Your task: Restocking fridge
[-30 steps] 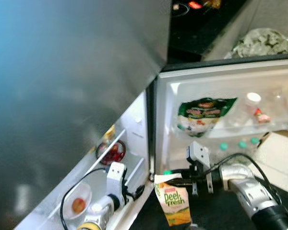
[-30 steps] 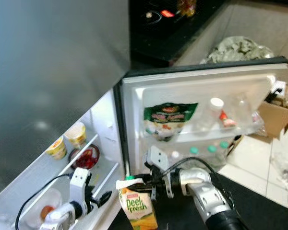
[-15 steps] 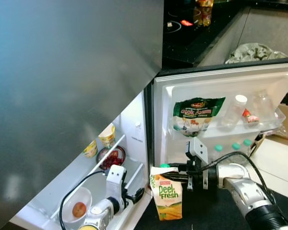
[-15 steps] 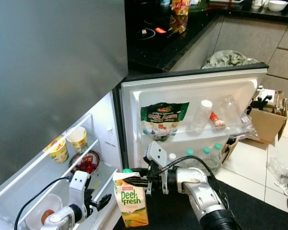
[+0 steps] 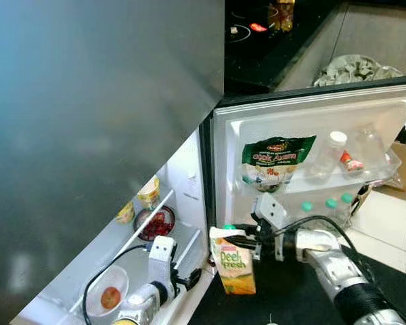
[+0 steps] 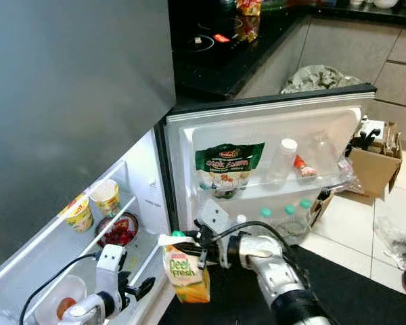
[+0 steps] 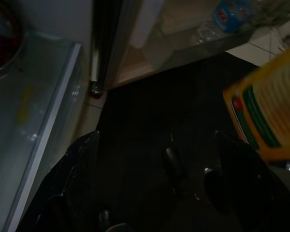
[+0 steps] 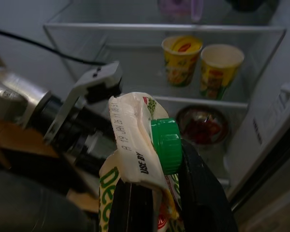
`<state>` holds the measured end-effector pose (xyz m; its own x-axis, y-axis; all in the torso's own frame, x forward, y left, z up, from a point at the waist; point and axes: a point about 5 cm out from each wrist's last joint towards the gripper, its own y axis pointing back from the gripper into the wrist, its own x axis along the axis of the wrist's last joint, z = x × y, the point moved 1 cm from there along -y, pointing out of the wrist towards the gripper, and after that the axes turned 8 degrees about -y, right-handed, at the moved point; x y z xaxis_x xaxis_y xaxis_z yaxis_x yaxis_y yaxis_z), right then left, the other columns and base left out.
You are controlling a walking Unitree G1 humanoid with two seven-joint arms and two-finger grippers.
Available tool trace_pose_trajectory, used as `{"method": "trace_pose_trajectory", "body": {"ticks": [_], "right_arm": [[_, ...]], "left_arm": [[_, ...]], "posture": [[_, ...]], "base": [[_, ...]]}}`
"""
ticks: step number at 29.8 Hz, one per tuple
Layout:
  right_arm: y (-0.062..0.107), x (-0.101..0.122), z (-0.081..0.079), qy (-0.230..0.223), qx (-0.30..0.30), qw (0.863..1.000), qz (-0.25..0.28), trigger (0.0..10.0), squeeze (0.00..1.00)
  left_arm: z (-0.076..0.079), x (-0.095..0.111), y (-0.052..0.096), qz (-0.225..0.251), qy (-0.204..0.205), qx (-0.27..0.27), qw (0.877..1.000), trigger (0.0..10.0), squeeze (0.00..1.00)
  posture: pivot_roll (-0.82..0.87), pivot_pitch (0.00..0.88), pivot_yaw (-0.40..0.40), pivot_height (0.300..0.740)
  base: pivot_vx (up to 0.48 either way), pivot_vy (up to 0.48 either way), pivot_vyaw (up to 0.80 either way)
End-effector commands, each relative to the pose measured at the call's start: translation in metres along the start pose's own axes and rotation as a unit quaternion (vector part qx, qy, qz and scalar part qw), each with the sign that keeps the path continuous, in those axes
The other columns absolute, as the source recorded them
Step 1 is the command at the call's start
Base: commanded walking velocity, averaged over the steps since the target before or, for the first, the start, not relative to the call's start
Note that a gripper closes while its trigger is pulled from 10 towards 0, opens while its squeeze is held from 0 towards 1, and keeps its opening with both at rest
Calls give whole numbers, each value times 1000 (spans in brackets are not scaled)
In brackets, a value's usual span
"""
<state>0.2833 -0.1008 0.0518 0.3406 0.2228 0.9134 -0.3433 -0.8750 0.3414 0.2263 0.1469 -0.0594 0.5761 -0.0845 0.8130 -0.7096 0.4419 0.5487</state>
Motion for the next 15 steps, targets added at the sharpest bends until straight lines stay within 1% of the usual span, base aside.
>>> {"method": "trace_pose_trajectory", "body": {"ticks": [1, 2, 4, 10, 12, 15], "right_arm": [[-4, 2, 0, 29, 0, 1000, -10, 10000, 0], [-5, 0, -1, 40, -1, 999, -19, 10000, 0], [-6, -1, 0, 42, -3, 999, -20, 10000, 0], [-6, -1, 2, 38, -15, 999, -6, 10000, 0], [-8, 0, 6, 31, -38, 999, 4, 10000, 0], [-9, 0, 7, 29, -38, 999, 7, 10000, 0]], "left_arm": [[-2, -5, 3, -7, 13, 9, 1000, 10000, 0], [-1, -5, 3, -6, 11, 5, 1000, 10000, 0], [0, -6, 3, -6, 7, 1, 1000, 10000, 0], [1, -7, 3, -8, 5, -1, 1000, 10000, 0], [5, -6, 1, -4, -1, -13, 1000, 10000, 0], [7, -5, 0, -2, -2, -17, 1000, 10000, 0]], "posture": [[-28, 0, 11, 740], [-28, 0, 11, 740], [-26, 0, 14, 740], [-23, 0, 18, 740], [-20, 0, 15, 740], [-18, 0, 10, 740]], "base": [[0, 0, 400], [0, 0, 500], [0, 0, 544], [0, 0, 653], [0, 0, 0], [0, 0, 0]]}}
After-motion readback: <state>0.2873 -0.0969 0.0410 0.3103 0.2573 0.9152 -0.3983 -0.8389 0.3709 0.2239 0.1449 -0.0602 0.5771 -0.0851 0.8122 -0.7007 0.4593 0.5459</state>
